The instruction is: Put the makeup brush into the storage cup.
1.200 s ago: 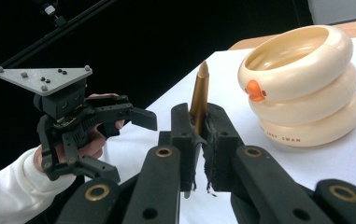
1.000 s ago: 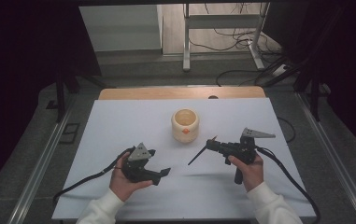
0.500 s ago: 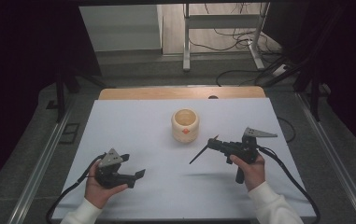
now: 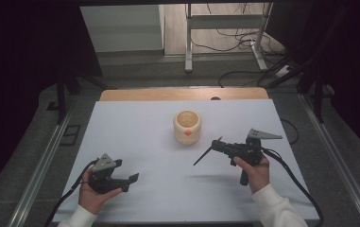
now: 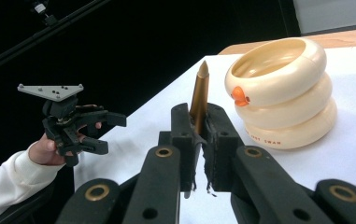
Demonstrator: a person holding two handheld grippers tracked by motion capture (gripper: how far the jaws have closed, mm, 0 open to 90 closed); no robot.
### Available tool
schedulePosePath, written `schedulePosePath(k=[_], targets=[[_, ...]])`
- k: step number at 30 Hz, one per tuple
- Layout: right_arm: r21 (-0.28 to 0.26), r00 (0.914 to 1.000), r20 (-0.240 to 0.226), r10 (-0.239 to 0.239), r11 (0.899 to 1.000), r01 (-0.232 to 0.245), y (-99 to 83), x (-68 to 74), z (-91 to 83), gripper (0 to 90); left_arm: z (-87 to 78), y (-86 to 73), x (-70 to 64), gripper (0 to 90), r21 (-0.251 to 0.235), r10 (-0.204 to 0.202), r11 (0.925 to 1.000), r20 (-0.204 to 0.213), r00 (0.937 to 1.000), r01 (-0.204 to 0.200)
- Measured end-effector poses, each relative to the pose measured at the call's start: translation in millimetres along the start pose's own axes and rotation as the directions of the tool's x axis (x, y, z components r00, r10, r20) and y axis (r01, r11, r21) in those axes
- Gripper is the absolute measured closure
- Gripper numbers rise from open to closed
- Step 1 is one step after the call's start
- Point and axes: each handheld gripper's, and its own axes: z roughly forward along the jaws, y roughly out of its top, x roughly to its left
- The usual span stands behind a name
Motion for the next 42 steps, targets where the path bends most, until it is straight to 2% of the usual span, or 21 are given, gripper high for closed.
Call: schedulePosePath(k=[8, 21, 32, 42], targets=[[-0.013, 1.0, -0.001, 0.0, 1.0, 0.0, 3.8, 0.1, -1.9, 83.5, -1.3, -3.4, 4.9, 12.5, 0.002, -0.023, 0.9997, -0.007, 0.9997, 0.023], [-0.029, 0.9999, 0.011, -0.013, 0.999, 0.013, 10.6, 2.0, -4.7, 83.5, -1.0, -5.0, 5.6, 12.4, 0.004, -0.026, 0.9997, -0.007, 0.9996, 0.026], [-0.036, 0.9988, 0.019, -0.045, 0.998, 0.045, 23.8, 6.2, -4.0, 83.5, -1.0, -4.4, 6.3, 12.5, 0.003, -0.029, 0.9996, -0.002, 0.9996, 0.029], [-0.064, 0.9978, 0.019, -0.063, 0.996, 0.064, 39.8, 6.9, -4.0, 83.5, 0.2, -4.6, 5.7, 13.1, 0.004, -0.03, 0.9995, 0.002, 0.9995, 0.03]])
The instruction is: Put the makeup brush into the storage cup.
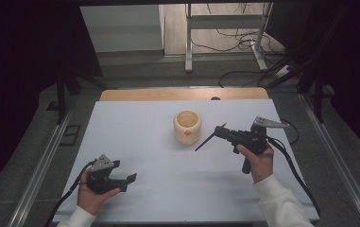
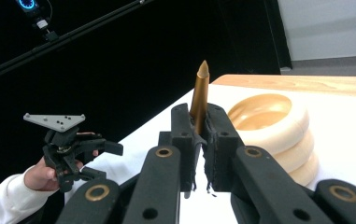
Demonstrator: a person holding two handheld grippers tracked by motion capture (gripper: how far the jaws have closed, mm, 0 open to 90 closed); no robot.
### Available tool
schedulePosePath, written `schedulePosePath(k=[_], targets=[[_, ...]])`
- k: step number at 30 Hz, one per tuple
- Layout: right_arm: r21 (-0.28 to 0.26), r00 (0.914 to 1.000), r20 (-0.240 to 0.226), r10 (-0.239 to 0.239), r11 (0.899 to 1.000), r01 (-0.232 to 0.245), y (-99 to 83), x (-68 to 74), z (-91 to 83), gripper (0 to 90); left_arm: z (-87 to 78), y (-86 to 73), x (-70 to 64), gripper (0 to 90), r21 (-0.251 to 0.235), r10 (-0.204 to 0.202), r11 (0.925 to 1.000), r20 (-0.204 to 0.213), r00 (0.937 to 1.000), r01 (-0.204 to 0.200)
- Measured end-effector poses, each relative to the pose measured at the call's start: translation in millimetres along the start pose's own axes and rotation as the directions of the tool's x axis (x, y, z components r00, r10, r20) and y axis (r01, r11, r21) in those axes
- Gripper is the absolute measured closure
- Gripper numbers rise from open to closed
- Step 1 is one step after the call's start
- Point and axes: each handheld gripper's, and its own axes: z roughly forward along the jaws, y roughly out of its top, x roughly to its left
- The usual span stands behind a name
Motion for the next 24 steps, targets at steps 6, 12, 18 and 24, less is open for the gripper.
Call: schedulePosePath(k=[6, 12, 18, 24], targets=[[-0.009, 0.9998, 0.015, -0.011, 1.0, 0.011, 7.8, -1.0, -0.4, 83.5, 0.5, 0.0, -0.3, 13.3, 0.001, 0.001, 1.0, 0.004, 1.0, -0.001], [-0.005, 0.9995, 0.031, -0.013, 1.0, 0.013, 14.5, -3.6, 2.2, 83.5, 1.2, -0.1, -0.5, 13.4, 0.003, 0.001, 1.0, 0.006, 1.0, -0.001], [-0.005, 0.9988, 0.041, -0.025, 1.0, 0.026, 23.7, -5.1, 6.7, 83.5, 1.7, -0.1, -0.3, 13.4, 0.005, 0.002, 1.0, 0.007, 1.0, -0.002], [-0.004, 0.9987, 0.046, -0.025, 1.0, 0.025, 29.7, -6.9, 12.3, 83.5, 2.0, 0.0, -0.9, 13.3, 0.006, 0.002, 1.0, 0.012, 0.9999, -0.002]])
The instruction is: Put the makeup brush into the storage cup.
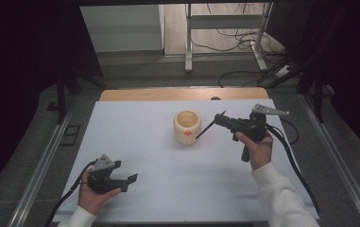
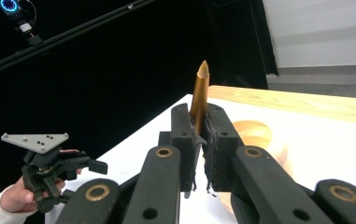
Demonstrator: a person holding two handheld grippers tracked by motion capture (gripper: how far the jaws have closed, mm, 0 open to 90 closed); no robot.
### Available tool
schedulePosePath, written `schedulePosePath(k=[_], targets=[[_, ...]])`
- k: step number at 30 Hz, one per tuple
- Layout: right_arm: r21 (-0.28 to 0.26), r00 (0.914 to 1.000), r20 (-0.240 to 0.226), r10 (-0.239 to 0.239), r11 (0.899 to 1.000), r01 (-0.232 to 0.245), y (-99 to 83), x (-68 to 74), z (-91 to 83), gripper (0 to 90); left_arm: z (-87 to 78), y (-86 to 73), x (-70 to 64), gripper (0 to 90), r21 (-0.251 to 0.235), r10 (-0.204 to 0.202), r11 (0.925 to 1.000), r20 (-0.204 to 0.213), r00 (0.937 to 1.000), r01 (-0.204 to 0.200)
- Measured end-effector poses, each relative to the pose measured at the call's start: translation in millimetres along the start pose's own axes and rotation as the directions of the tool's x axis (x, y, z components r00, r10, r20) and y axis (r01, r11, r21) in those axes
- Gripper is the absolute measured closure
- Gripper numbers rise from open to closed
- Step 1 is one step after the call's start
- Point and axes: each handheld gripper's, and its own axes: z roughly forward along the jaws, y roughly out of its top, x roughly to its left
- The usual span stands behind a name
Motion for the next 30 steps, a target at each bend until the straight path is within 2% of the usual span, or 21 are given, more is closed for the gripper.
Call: schedulePosePath(k=[20, 30], targets=[[-0.012, 0.9999, 0.009, -0.005, 1.0, 0.005, 17.3, -3.1, 8.1, 83.5, 0.8, 0.0, 0.0, 13.0, 0.01, -0.006, 0.9999, 0.009, 0.9999, 0.006], [-0.006, 0.9996, 0.025, -0.01, 1.0, 0.01, 28.3, -4.7, 18.6, 83.5, 1.3, 0.2, 0.2, 13.0, 0.012, -0.005, 0.9999, 0.016, 0.9999, 0.005]])
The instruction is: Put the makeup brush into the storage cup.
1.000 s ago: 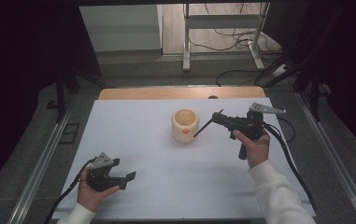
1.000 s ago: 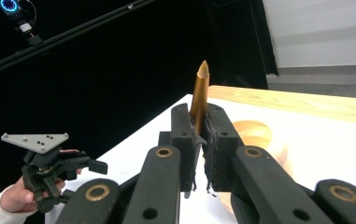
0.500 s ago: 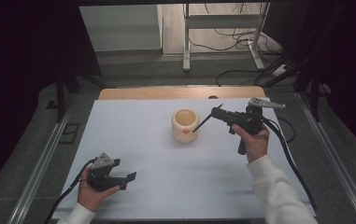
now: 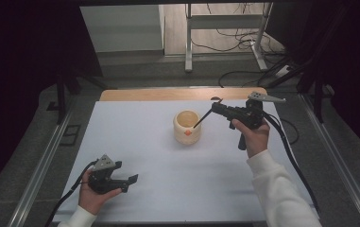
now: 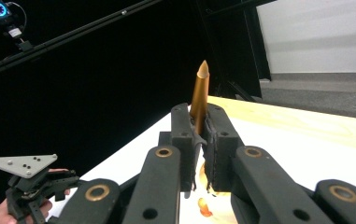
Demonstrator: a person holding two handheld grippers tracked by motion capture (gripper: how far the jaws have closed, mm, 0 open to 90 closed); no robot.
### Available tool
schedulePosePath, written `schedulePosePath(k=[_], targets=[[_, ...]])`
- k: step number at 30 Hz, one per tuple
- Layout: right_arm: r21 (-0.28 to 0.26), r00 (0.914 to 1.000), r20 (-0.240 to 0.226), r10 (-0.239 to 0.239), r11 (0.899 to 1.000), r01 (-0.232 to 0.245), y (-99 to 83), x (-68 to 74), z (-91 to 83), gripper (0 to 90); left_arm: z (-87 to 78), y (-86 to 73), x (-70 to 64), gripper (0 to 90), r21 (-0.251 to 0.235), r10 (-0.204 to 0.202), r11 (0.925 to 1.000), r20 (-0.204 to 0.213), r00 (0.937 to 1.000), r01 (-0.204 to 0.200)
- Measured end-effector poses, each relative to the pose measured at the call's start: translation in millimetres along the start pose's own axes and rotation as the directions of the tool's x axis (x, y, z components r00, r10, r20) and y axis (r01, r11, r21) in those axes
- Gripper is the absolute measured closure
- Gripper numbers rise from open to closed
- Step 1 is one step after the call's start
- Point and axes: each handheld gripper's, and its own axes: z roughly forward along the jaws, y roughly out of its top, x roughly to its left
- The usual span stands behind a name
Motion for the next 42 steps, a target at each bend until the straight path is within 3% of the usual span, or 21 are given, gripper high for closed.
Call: schedulePosePath(k=[26, 42], targets=[[0.043, 0.9976, 0.069, 0.012, 0.999, -0.015, 4.5, -24.8, 47.1, 83.5, 0.3, -0.1, 0.1, 13.3, 0.0, 0.002, 1.0, 0.001, 1.0, -0.002], [0.123, 0.9957, 0.093, 0.0, 0.992, -0.011, -12.3, -27.6, 74.2, 83.4, 0.7, -0.3, 0.0, 13.3, 0.003, 0.002, 1.0, 0.004, 1.0, -0.002]])
